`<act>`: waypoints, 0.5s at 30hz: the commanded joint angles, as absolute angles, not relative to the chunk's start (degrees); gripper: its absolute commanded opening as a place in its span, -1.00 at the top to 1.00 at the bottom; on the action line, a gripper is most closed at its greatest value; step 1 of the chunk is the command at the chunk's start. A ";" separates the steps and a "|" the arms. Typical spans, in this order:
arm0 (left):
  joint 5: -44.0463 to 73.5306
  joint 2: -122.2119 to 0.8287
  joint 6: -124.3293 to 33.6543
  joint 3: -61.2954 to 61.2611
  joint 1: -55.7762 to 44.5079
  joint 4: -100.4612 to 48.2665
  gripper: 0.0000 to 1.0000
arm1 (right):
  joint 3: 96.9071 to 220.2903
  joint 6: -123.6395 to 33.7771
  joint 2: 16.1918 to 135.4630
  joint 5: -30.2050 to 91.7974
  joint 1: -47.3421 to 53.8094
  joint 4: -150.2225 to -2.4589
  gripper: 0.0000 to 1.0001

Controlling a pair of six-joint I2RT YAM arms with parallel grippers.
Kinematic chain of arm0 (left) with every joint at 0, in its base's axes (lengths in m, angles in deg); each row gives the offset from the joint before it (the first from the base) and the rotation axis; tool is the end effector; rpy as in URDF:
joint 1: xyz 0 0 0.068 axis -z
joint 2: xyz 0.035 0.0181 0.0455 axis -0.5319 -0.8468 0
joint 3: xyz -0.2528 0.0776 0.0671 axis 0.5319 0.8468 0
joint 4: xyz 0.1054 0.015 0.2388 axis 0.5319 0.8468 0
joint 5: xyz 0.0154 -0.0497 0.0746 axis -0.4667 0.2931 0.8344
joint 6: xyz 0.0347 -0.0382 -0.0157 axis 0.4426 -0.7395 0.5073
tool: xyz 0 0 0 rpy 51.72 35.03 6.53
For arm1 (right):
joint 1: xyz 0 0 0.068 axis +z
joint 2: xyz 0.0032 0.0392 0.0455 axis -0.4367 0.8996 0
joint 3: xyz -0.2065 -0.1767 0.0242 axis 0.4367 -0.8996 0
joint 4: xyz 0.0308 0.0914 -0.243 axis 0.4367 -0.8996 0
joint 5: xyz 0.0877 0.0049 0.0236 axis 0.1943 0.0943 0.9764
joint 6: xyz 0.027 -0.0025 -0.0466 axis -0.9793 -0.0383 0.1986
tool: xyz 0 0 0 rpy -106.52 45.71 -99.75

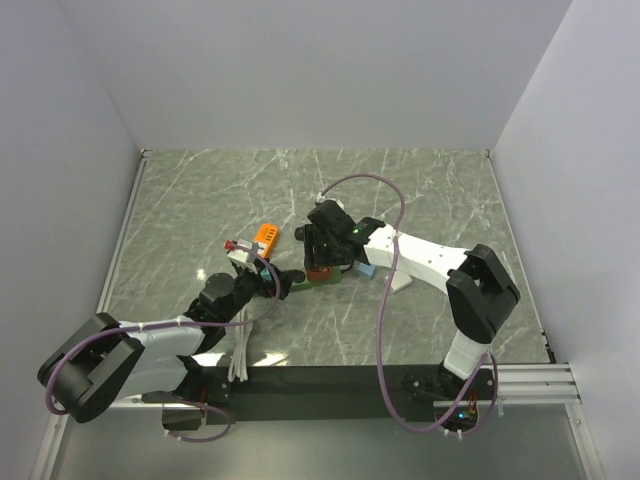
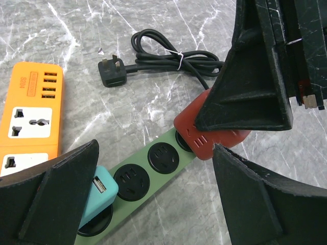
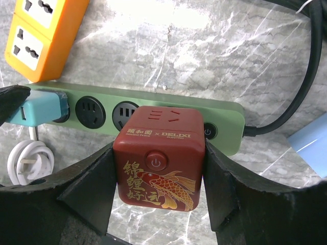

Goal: Insert the plug

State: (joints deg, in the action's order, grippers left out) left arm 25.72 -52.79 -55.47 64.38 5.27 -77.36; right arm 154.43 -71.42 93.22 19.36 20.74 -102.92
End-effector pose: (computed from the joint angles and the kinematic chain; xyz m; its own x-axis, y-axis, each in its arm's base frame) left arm 0.1626 -0.1221 0.1639 -0.2924 -0.2415 -0.9253 0.4964 0.7887 -0.3627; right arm 0.2549 0.2663 0.2281 -0.8491 -0.1010 -0.5185 -0.2782 0.9199 0.2764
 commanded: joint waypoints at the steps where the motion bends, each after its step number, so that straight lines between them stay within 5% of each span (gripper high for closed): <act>1: 24.15 -53.58 -55.82 64.51 5.13 -76.11 -0.99 | 156.44 -72.04 94.50 17.18 21.74 -105.19 1.00; 15: 23.97 -53.31 -55.99 65.12 5.13 -76.82 -0.99 | 154.34 -71.86 96.26 12.52 25.52 -105.63 1.00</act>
